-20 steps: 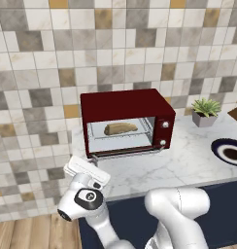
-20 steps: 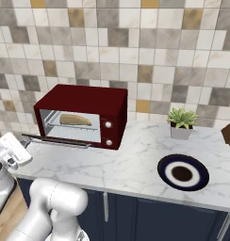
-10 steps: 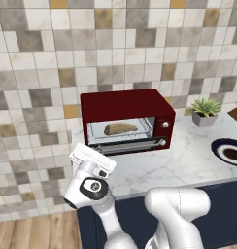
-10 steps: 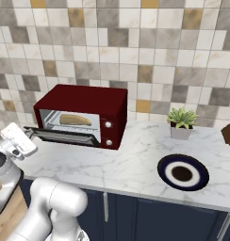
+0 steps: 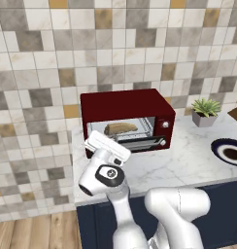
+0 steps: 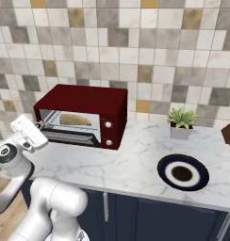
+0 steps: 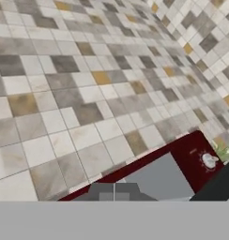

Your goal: Pull the toaster oven rack outwards. Pick up the baguette from the plate and place it on the toaster oven rack. Close the toaster oven door fully and set the temperature to the lowest setting.

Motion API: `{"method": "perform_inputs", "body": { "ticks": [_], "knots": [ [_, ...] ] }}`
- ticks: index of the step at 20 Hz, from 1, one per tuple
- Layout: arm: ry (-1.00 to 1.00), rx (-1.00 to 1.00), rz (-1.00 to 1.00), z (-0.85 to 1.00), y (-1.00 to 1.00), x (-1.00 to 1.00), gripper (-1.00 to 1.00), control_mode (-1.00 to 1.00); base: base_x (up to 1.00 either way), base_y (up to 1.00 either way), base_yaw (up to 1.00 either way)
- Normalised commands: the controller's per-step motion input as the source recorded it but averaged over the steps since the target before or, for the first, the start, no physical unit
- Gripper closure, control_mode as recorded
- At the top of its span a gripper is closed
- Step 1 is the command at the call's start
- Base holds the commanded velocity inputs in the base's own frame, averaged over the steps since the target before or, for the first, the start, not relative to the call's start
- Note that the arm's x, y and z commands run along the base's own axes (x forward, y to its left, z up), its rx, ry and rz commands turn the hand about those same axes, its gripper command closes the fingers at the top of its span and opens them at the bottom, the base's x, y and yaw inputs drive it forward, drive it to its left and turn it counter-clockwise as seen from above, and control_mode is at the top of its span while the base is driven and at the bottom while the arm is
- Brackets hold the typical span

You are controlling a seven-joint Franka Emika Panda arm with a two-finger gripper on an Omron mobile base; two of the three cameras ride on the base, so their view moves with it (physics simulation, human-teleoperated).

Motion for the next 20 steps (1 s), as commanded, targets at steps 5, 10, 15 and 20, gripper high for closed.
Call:
{"method": "perform_inputs", "body": {
  "ticks": [5, 10, 15, 20],
  "knots": [
    [0.0, 0.05, 0.11, 0.0, -0.46, 0.1, 1.0, -1.0, 0.0, 0.0, 0.0],
    [-0.01, 0.16, 0.3, -0.1, 0.0, -0.25, 1.0, -1.0, 0.0, 0.0, 0.0],
    [-0.21, 0.54, 0.5, -0.43, 0.0, 0.09, 1.0, -1.0, 0.0, 0.0, 0.0],
    [-0.3, 0.74, 0.65, -0.43, 0.0, 0.48, 1.0, -1.0, 0.0, 0.0, 0.0]
  ]
}}
